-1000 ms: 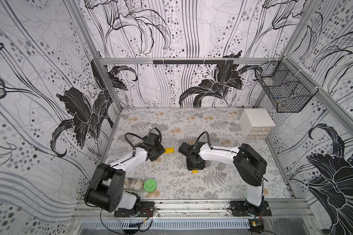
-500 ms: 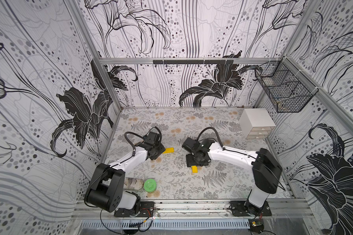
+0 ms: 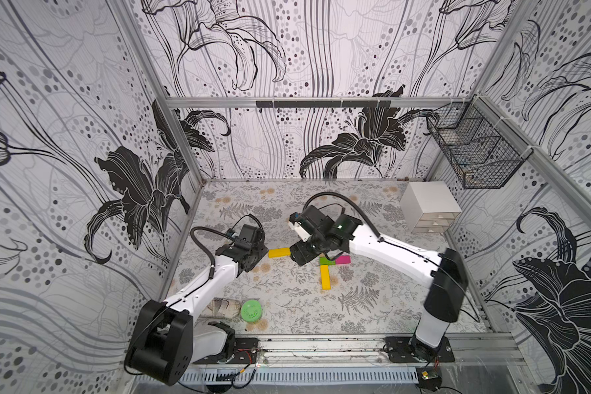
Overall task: Assemble the letter h with building blocks
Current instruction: Pick up the building block from the center of the board.
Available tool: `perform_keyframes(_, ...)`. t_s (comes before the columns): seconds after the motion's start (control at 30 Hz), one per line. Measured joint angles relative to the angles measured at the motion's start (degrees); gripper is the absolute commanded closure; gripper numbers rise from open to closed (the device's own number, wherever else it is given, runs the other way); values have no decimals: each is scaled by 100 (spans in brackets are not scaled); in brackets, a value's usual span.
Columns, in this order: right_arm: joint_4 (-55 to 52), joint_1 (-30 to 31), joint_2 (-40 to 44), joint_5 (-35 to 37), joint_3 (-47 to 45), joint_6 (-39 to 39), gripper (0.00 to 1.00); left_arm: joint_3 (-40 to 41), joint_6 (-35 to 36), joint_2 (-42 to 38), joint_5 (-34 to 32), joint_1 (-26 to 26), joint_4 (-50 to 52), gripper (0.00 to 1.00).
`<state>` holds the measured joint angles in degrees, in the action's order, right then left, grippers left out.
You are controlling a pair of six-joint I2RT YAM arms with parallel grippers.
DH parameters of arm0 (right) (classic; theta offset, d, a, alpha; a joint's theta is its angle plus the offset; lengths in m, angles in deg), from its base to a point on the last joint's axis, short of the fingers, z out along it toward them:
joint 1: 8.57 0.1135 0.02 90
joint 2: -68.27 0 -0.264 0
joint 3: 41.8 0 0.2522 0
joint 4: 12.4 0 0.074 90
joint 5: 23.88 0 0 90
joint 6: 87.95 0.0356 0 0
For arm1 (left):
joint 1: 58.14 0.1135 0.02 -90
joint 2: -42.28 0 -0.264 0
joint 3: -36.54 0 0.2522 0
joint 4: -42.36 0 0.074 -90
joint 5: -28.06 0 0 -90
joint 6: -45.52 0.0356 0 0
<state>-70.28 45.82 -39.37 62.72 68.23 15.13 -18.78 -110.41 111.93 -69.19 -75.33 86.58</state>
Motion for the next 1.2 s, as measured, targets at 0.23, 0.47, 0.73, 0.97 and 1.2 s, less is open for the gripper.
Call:
perform_keyframes(0.23,-52,0,-1582,-50,1147,-964,20,348,-157,-632,-168,382,407,47)
perform_keyframes(0.47,-208,0,-2551,-50,2378,-1488,21,352,-136,-710,-103,522,389,45)
perform_keyframes(0.73,-693,0,-3853,-74,3766,-1812,22,352,-57,-710,26,575,304,44)
perform_keyframes(0.97,-776,0,-3995,-11,3797,-1939,28,352,24,-710,109,638,262,45)
perform_keyframes(1.2,-339,-15,-3467,-7,2802,-1904,57,365,55,-610,170,664,168,46)
